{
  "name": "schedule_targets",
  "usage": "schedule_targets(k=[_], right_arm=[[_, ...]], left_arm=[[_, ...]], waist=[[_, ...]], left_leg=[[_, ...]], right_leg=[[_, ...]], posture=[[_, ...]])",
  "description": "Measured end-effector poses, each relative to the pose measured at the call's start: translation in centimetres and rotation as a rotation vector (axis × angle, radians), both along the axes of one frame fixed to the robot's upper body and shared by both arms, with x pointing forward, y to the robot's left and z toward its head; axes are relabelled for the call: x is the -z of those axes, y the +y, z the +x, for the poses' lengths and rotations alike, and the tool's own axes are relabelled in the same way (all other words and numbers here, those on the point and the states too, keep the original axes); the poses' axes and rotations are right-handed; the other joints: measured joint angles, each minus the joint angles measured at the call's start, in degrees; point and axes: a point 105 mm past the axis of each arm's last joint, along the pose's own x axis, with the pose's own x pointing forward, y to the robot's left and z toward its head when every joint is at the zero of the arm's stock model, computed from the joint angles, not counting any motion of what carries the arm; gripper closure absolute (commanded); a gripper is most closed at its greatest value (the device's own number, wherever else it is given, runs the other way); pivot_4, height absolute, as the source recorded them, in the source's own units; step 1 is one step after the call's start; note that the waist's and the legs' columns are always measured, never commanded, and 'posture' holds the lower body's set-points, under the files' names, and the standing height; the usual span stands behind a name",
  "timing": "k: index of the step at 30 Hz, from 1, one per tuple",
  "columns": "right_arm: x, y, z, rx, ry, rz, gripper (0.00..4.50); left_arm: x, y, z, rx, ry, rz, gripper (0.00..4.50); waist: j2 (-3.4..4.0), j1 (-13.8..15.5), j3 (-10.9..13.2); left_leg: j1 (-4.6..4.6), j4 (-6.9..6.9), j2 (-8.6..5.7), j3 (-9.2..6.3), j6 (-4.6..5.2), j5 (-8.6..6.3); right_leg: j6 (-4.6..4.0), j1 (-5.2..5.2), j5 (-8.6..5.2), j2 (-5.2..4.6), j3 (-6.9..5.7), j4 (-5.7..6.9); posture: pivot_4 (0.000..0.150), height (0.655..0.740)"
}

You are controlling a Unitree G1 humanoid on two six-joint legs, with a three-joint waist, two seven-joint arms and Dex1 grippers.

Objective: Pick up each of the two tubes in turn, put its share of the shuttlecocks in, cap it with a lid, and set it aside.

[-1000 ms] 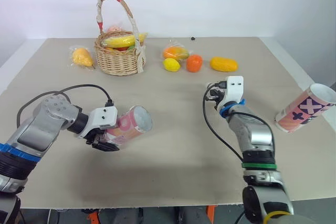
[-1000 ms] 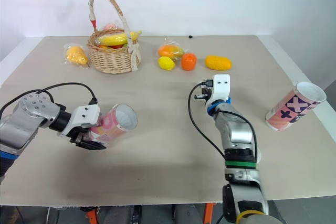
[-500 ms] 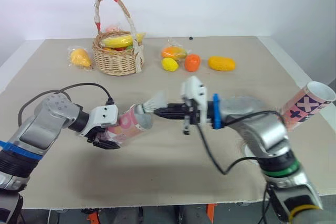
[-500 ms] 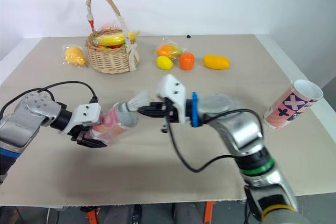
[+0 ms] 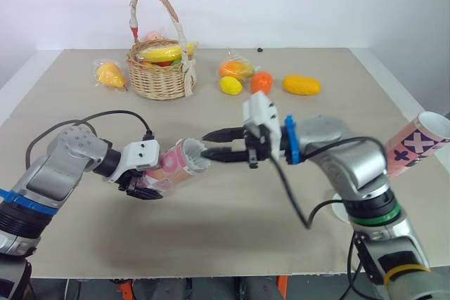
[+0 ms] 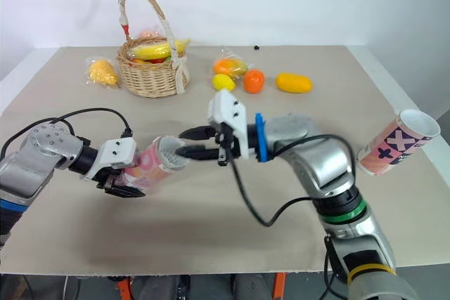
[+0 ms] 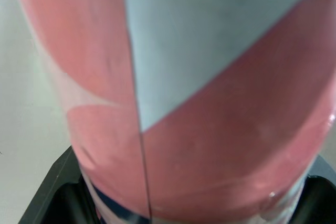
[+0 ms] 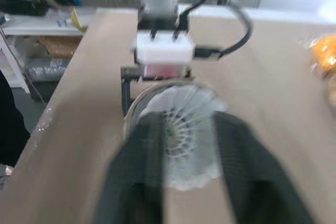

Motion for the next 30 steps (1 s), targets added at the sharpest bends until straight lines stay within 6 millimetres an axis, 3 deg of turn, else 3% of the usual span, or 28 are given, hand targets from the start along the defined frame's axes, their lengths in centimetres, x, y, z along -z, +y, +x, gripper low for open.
schedule_targets(k=[1, 4, 9, 13, 17, 20, 26, 27, 30], right_arm=[[0.1, 0.0, 0.3, -0.005, -0.006, -0.015, 4.45], [1.9, 0.9, 0.8, -0.021, 0.02, -0.057, 4.45], [5.4, 5.7, 0.8, -0.119, -0.02, -0.151, 4.45], [5.6, 8.0, 0.5, -0.161, -0.071, -0.156, 4.45], [5.6, 8.1, 0.4, -0.168, -0.075, -0.156, 4.45], [4.9, 6.5, 0.3, -0.165, -0.059, -0.131, 4.45], [0.9, -0.7, 0.5, -0.052, -0.022, -0.056, 4.45], [0.7, -0.9, 0.5, -0.05, -0.02, -0.052, 4.45], [-0.7, -3.2, -0.1, -0.008, 0.037, 0.013, 4.45]], left_arm=[[0.0, 0.0, 0.0, -0.002, 0.002, 0.0, 1.22], [0.0, 0.0, 0.0, -0.004, 0.001, 0.0, 1.22], [0.0, 0.1, 0.0, -0.007, -0.004, -0.001, 1.22], [0.0, 0.1, -0.1, -0.004, -0.006, -0.002, 1.22], [0.0, 0.1, -0.3, -0.007, -0.011, -0.002, 1.22], [0.0, 0.1, -0.4, -0.017, -0.018, -0.007, 1.22], [0.0, -0.1, -0.5, -0.028, -0.028, -0.032, 1.22], [0.1, -0.1, -0.5, -0.028, -0.026, -0.035, 1.22], [0.0, -1.6, -0.5, -0.012, -0.023, -0.119, 1.22]], waist=[[0.0, 0.0, 0.0], [0.0, 0.0, 0.0], [0.02, -0.1, 0.0], [0.0, -0.1, 0.0], [-0.01, -0.1, 0.0], [-0.01, 0.0, 0.0], [0.0, -0.1, 0.0], [0.0, -0.1, 0.0], [-0.07, 0.1, 0.1]], left_leg=[[0.02, 0.0, 0.01, 0.01, 0.0, 0.0], [0.02, 0.0, 0.02, 0.0, 0.01, 0.0], [0.01, 0.0, 0.03, -0.02, -0.03, 0.03], [-0.02, 0.01, -0.01, 0.01, -0.04, 0.03], [-0.02, -0.01, 0.0, -0.04, -0.05, 0.03], [-0.06, -0.01, -0.02, -0.08, -0.05, 0.03], [-0.08, -0.02, -0.06, -0.3, -0.05, 0.02], [-0.08, -0.02, -0.06, -0.32, -0.05, 0.02], [-0.23, 0.01, -0.04, -0.46, -0.05, 0.03]], right_leg=[[-0.01, 0.0, -0.01, 0.02, 0.0, 0.0], [-0.01, -0.01, -0.01, 0.06, 0.0, 0.02], [-0.07, -0.03, 0.02, 0.1, 0.0, 0.06], [-0.22, -0.03, 0.13, 0.0, 0.02, 0.05], [-0.26, -0.05, 0.14, -0.01, 0.02, 0.05], [-0.27, -0.04, 0.12, -0.02, -0.06, 0.05], [-0.26, -0.04, 0.11, -0.06, -0.06, 0.02], [-0.28, -0.04, 0.1, -0.05, -0.07, 0.03], [-0.33, -0.04, 0.09, -0.02, -0.28, 0.03]], posture=[[0.15, 0.74], [0.15, 0.74], [0.15, 0.74], [0.15, 0.74], [0.15, 0.74], [0.15, 0.74], [0.15, 0.74], [0.15, 0.74], [0.15, 0.74]])
